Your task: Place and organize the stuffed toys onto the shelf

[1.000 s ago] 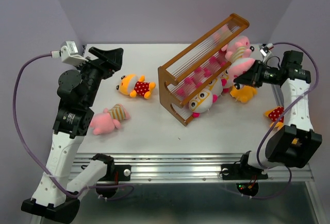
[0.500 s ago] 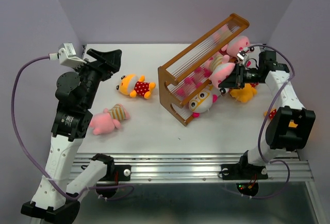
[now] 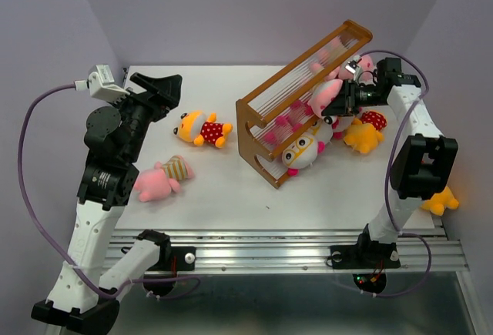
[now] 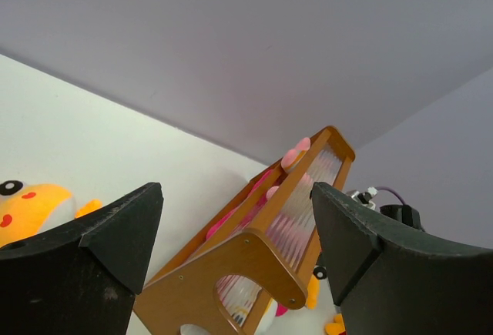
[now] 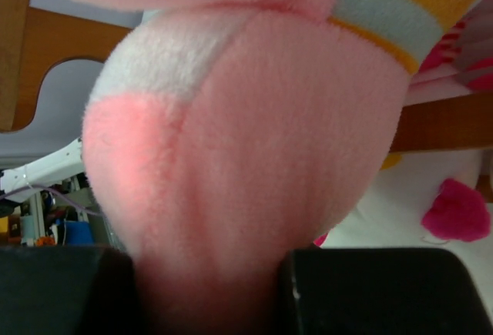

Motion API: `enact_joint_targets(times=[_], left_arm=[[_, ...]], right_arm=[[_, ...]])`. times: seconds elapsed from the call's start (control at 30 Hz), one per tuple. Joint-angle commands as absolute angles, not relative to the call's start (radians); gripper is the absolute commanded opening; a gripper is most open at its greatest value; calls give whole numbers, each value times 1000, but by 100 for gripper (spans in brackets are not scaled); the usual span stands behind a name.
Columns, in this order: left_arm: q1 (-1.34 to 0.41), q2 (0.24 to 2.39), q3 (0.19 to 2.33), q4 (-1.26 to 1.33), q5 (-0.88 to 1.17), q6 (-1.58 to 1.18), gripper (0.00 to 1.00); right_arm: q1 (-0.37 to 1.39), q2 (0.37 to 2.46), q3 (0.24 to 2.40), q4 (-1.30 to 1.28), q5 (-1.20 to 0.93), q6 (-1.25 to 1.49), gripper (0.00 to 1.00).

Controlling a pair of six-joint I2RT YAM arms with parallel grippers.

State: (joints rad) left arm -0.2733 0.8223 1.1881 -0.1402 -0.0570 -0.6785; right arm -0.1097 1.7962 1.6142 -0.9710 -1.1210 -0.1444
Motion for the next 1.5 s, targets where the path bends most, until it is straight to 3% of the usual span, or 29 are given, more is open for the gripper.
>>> enact_joint_targets(times=[0.0, 0.2, 0.8, 1.47], left_arm=[[-268, 825, 1224, -112, -64, -678, 89], [-268, 827, 1224, -114, -64, -683, 89], [-267, 815, 1210, -107, -54, -687, 89], [-268, 805, 1207, -112, -51, -693, 89]], right_arm=[[-112, 1844, 1729, -997, -1065, -179, 23], [-112, 1868, 1769, -1012, -1034, -193, 50], [-112, 1802, 1824, -1020, -815, -235, 76], [-112, 1775, 1879, -983, -565, -314, 78]])
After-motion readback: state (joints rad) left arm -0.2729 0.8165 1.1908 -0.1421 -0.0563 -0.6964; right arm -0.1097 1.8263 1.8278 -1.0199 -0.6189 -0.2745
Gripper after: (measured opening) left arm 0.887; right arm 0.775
